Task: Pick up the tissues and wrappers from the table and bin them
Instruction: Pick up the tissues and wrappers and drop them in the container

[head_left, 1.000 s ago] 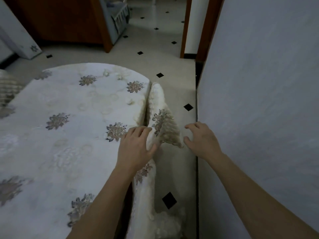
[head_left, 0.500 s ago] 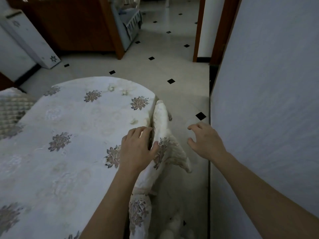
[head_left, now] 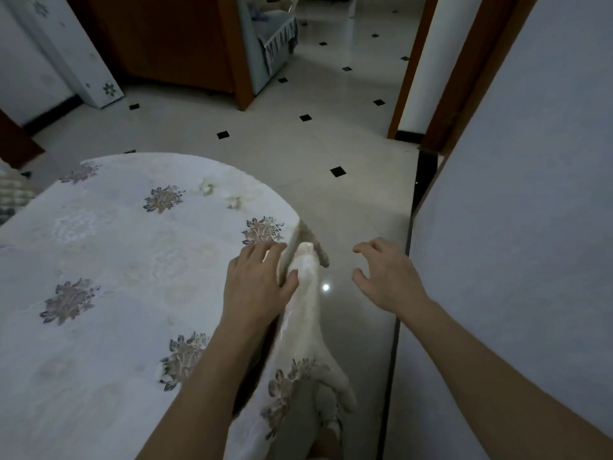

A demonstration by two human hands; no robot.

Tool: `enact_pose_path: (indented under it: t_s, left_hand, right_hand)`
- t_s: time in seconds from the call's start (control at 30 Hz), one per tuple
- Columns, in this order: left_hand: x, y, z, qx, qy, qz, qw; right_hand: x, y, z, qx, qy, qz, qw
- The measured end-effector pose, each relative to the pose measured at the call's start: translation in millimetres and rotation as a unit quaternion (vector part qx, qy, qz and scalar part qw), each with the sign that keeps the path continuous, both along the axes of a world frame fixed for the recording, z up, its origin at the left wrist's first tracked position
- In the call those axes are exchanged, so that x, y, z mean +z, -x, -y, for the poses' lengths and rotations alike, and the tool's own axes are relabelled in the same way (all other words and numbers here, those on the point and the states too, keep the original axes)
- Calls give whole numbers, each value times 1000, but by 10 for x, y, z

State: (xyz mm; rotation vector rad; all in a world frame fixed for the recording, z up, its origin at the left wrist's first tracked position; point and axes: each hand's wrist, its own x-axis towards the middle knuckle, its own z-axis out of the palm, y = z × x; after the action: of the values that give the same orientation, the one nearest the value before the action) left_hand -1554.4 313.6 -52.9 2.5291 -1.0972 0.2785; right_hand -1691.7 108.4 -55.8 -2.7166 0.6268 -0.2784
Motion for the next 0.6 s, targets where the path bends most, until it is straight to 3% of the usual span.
enact_pose_path:
  t_s: [0.27, 0.6]
  left_hand:
    - [-69, -694, 440, 68, -6, -48, 997]
    - [-53, -1179, 718, 168, -3, -69, 983]
  right_hand:
    - [185, -958, 653, 78, 44, -5, 996]
    - [204, -2106, 1023, 173, 30, -7, 984]
